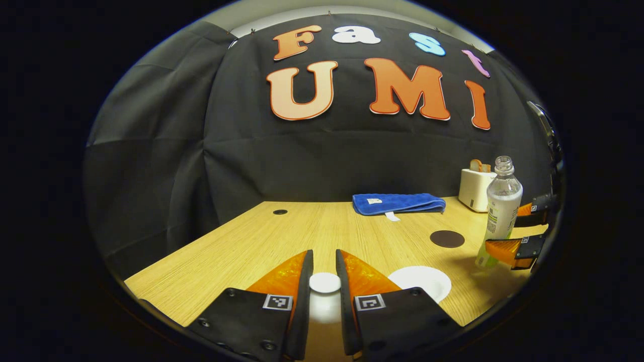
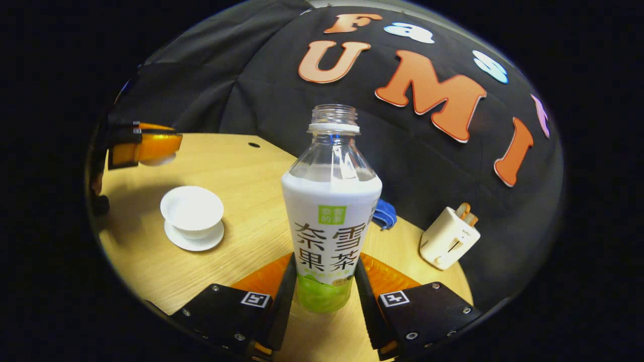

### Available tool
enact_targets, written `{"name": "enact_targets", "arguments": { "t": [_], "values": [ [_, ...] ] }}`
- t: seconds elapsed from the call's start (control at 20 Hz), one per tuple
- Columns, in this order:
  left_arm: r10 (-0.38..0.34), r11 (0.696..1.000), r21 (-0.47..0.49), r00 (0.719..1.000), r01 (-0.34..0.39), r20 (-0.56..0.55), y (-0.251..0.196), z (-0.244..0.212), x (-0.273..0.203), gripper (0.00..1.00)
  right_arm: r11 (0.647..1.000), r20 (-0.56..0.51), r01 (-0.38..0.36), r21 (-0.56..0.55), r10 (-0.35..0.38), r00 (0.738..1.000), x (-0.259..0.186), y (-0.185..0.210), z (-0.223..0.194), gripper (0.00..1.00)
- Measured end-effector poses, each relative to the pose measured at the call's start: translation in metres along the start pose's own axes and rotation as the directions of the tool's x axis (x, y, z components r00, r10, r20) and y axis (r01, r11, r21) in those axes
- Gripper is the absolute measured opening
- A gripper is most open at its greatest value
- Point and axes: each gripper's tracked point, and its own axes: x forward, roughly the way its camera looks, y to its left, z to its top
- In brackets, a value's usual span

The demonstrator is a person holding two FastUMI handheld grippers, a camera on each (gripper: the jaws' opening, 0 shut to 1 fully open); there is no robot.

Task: Open the teacup lid with one hand, grasp the water bottle and pour water into the teacup with the other hand; after pouring, place the water bottle on the coaster and then close the teacup lid.

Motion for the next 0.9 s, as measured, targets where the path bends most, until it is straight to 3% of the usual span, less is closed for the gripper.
{"name": "enact_targets", "arguments": {
  "t": [0.15, 0.3, 0.35, 0.55, 0.75, 0.9],
  "values": [
    [0.012, 1.000, 0.003, 1.000, -0.012, -0.003, 0.013, -0.003, -0.002, 0.31, 0.994, 0.000, 0.012, -0.110, -0.012, 1.000, 0.005, 0.000, 0.007, 0.64],
    [0.025, 1.000, 0.005, 1.000, -0.025, -0.001, 0.025, -0.003, -0.003, 0.29, 0.960, 0.022, 0.065, -0.272, -0.061, 0.998, 0.002, -0.006, 0.017, 0.64],
    [0.028, 1.000, 0.001, 1.000, -0.028, 0.000, 0.029, -0.004, -0.003, 0.31, 0.940, 0.046, 0.089, -0.329, -0.078, 0.996, 0.002, -0.007, 0.021, 0.68],
    [0.036, 0.999, -0.016, 0.999, -0.036, 0.003, 0.039, -0.003, 0.001, 0.31, 0.817, 0.111, 0.161, -0.554, -0.118, 0.987, 0.011, -0.005, 0.035, 0.64],
    [0.042, 0.999, -0.023, 0.999, -0.042, 0.005, 0.051, -0.003, 0.000, 0.31, 0.753, 0.114, 0.151, -0.641, -0.102, 0.988, 0.007, 0.005, 0.033, 0.64],
    [0.053, 0.998, -0.017, 0.999, -0.053, 0.004, 0.060, -0.004, -0.001, 0.31, 0.673, 0.131, 0.171, -0.719, -0.111, 0.985, 0.009, 0.006, 0.034, 0.64]
  ]
}}
